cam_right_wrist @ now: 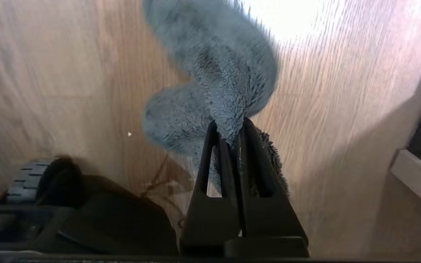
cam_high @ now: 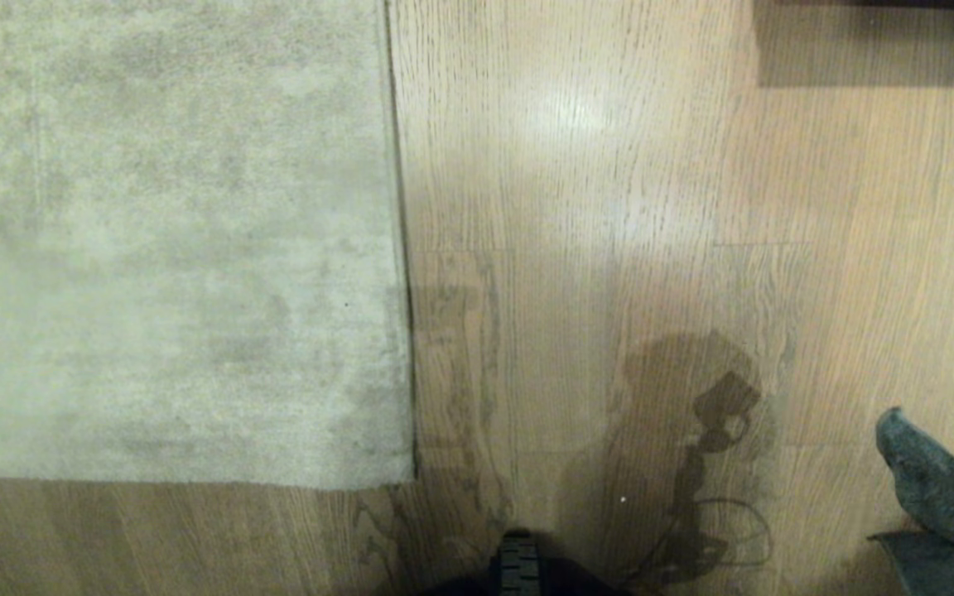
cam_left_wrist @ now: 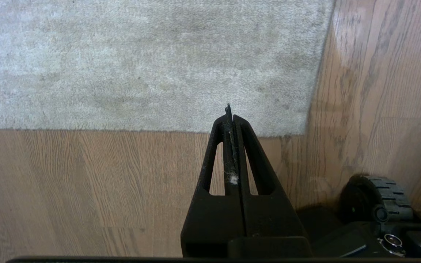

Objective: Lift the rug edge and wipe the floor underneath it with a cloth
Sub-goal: Pick up the rag, then lift up the carpet

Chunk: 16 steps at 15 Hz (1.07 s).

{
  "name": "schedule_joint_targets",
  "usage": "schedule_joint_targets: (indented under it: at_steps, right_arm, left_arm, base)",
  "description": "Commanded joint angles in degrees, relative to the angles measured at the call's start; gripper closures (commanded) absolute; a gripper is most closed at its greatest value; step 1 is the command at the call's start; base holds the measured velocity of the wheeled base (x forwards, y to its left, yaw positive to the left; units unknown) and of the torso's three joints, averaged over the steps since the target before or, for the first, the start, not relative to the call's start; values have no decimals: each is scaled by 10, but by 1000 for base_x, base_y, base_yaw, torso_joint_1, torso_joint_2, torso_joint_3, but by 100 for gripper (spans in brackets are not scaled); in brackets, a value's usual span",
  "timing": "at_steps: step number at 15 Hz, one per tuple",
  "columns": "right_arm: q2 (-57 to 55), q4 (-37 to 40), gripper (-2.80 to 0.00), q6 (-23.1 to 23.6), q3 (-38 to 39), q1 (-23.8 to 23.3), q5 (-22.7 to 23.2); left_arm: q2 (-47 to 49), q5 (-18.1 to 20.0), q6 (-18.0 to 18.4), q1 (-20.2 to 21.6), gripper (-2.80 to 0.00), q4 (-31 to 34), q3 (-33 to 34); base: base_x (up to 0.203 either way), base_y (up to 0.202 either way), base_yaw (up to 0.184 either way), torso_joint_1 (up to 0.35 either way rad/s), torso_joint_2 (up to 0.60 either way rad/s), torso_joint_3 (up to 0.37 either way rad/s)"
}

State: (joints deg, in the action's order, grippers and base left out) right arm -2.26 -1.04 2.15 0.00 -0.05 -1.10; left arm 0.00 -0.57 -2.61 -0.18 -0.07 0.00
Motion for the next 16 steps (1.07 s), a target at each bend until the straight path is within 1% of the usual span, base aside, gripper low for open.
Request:
schedule_joint_targets:
  at_steps: [1, 3, 9, 16]
  right_arm:
    - [23, 1, 0, 0, 0, 1, 0]
    - [23, 2, 0, -1, 0, 1, 0]
    - [23, 2, 0, -26, 0, 1, 0]
    - [23, 2, 0, -26, 0, 1, 0]
  left_arm:
    - [1, 0, 0, 0, 0, 0, 0]
    - [1, 0, 0, 0, 0, 0, 0]
    - [1, 0, 0, 0, 0, 0, 0]
    - [1, 0, 0, 0, 0, 0, 0]
  base:
    - [0, 0, 0, 0, 0, 0]
    - [0, 0, 0, 0, 0, 0]
    - [0, 0, 0, 0, 0, 0]
    - [0, 0, 0, 0, 0, 0]
